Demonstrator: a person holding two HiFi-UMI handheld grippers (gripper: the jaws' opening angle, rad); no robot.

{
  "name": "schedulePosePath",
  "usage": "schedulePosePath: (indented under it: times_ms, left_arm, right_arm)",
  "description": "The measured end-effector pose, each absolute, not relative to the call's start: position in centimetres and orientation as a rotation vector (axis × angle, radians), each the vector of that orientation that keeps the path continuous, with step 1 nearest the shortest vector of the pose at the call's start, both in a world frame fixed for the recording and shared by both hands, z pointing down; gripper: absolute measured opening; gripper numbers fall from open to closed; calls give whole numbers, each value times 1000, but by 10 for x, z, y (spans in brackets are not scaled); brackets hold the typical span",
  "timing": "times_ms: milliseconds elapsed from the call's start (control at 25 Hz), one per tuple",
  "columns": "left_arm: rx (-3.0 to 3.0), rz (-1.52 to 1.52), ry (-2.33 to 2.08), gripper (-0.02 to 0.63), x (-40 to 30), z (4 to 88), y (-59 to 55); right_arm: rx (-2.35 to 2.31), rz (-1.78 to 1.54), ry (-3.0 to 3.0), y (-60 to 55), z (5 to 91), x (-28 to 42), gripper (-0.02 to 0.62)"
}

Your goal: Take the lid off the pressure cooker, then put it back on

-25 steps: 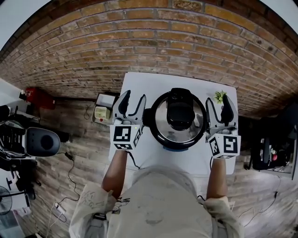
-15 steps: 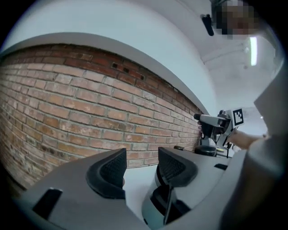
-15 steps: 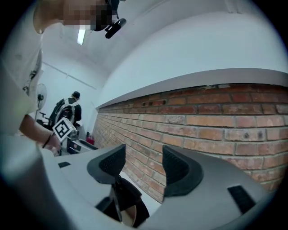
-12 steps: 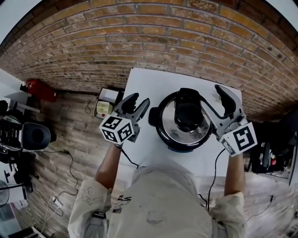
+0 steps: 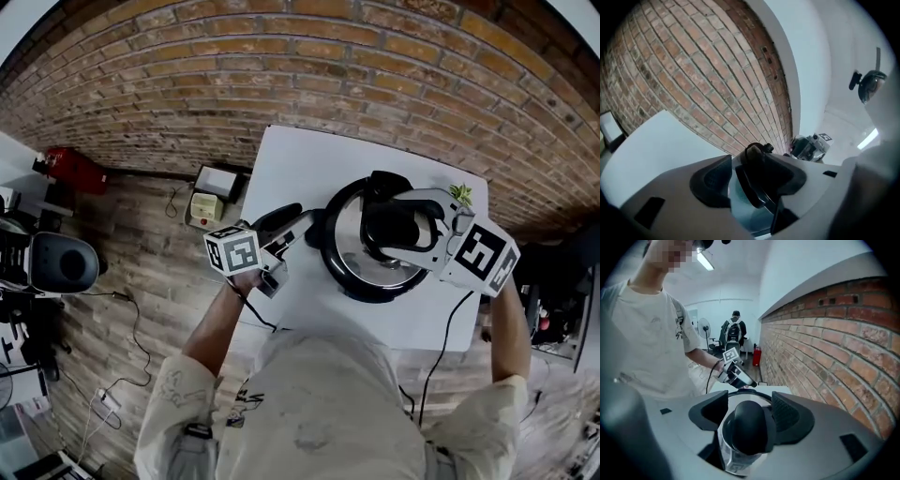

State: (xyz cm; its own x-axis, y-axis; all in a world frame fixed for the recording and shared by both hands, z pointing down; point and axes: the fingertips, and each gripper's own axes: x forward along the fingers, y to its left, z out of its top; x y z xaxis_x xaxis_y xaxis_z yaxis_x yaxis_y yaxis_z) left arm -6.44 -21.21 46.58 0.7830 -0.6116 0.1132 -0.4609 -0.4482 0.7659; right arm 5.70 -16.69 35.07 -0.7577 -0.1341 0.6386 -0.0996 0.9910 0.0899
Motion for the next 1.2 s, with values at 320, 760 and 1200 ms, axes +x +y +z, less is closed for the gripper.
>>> schedulePosePath:
  times_ms: [320, 760, 1200]
  left_arm:
    - [1937, -359, -637, 224, -47, 483, -201]
    - [1687, -633, -610, 120, -35, 490, -202]
    - [1642, -676, -639, 86, -36, 487, -201]
  right_arm:
    - [20, -41, -2096, -162, 402, 75, 325]
    - [-94, 78, -1851, -161, 432, 76, 304]
    - [-76, 106, -1852, -160, 432, 76, 297]
